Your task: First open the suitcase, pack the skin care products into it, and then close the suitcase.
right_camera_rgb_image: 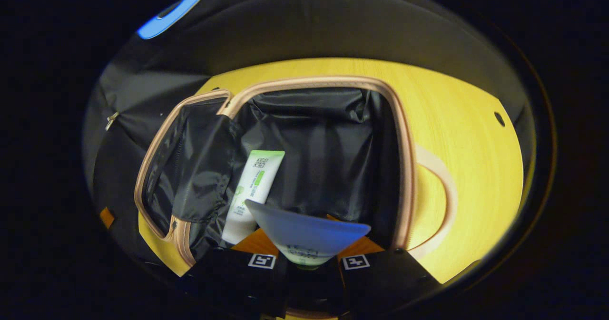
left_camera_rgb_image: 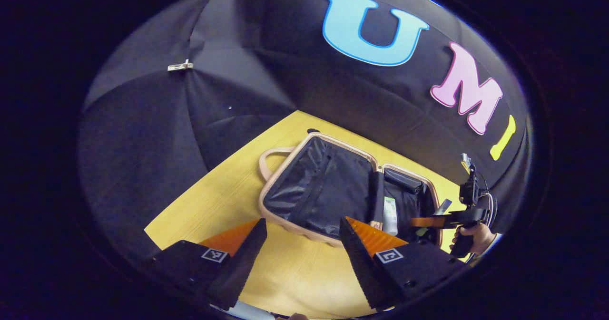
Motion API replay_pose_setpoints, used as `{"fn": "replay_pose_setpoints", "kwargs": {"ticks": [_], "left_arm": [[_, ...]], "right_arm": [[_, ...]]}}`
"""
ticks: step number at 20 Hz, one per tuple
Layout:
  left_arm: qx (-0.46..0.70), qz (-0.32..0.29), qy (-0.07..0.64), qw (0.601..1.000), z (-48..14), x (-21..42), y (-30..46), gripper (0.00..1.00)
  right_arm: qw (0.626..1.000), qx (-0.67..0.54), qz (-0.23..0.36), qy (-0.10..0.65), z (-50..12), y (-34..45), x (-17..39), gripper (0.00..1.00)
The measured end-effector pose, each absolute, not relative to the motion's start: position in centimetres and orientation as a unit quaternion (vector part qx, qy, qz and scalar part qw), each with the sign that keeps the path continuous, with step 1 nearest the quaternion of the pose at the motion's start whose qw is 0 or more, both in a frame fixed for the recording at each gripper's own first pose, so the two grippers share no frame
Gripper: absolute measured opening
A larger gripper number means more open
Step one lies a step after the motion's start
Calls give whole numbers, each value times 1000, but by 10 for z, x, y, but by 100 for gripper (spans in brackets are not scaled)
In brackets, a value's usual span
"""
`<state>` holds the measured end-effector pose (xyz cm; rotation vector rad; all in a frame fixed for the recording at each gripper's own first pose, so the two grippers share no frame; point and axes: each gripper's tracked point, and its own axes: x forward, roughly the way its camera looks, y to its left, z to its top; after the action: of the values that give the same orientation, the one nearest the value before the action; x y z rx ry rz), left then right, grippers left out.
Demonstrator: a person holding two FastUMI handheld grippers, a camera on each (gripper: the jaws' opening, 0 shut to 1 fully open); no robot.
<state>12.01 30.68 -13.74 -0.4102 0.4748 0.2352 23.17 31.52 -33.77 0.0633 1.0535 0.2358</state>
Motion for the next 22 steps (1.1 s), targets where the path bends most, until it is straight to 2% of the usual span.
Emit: {"fn": "replay_pose_setpoints", "kwargs": {"ticks": [1, 2, 4, 6, 7, 8, 9, 11, 12, 17, 20, 22], "left_arm": [[-197, 119, 235, 944, -140, 115, 317, 97], [-190, 124, 237, 945, -142, 114, 327, 97], [-180, 135, 236, 945, -146, 114, 343, 97], [-181, 138, 229, 946, -147, 120, 352, 97], [-183, 140, 232, 945, -151, 124, 358, 96], [-184, 142, 233, 944, -155, 130, 363, 96], [-186, 144, 234, 944, -159, 138, 370, 97], [-185, 145, 231, 944, -165, 156, 383, 97], [-183, 145, 231, 945, -168, 167, 392, 96], [-224, 137, 229, 937, -176, 239, 431, 96], [-296, 96, 232, 921, -181, 278, 432, 96], [-319, 96, 241, 912, -192, 292, 440, 95]], "right_arm": [[858, 28, 108, 501, -340, 315, 235, 29], [861, 25, 103, 498, -339, 316, 236, 39], [868, 27, 100, 485, -327, 319, 235, 41], [890, 13, 99, 444, -303, 317, 237, 62], [900, 9, 106, 424, -289, 319, 235, 69], [906, 5, 110, 409, -275, 318, 230, 85], [910, 9, 116, 398, -262, 319, 223, 85], [919, 18, 121, 375, -237, 313, 204, 92], [924, 20, 117, 363, -226, 306, 193, 99], [942, 42, 84, 323, -191, 255, 137, 98], [946, 30, 53, 318, -188, 214, 101, 98], [942, 1, 32, 334, -193, 186, 75, 98]]}}
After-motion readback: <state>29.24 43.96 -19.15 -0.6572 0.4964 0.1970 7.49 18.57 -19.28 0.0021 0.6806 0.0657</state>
